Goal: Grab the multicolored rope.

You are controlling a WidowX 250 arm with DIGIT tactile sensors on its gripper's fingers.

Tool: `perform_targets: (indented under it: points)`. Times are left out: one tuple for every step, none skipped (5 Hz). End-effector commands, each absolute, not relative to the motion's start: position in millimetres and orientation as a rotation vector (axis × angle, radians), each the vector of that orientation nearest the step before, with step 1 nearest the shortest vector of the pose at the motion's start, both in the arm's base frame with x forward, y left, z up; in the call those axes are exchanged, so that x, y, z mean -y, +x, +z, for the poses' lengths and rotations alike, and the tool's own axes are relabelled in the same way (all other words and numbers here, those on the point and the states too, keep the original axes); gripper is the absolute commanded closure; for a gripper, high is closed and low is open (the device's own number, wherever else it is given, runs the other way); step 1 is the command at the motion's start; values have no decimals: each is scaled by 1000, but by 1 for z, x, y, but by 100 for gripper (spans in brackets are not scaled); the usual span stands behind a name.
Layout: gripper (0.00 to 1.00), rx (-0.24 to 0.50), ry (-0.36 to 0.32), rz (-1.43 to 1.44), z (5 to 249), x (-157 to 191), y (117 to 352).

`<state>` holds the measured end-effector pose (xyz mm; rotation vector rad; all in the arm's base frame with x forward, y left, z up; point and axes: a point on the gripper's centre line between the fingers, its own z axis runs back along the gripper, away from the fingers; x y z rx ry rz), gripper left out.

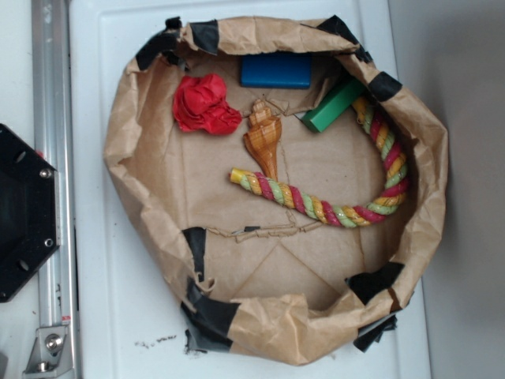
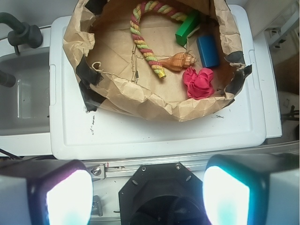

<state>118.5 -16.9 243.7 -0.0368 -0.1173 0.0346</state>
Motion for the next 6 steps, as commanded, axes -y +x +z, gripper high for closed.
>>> perform_targets:
  points:
    - [0,117,-37,35,244,17,119]
    - [0,186,-66,-34,223,10,161]
    - [0,173,-5,-39,204,6,192]
    - [0,159,33,-58,177,-4,221]
    - [0,103,85,-75,137,-4,249]
    - [0,90,110,-118,105,1,274]
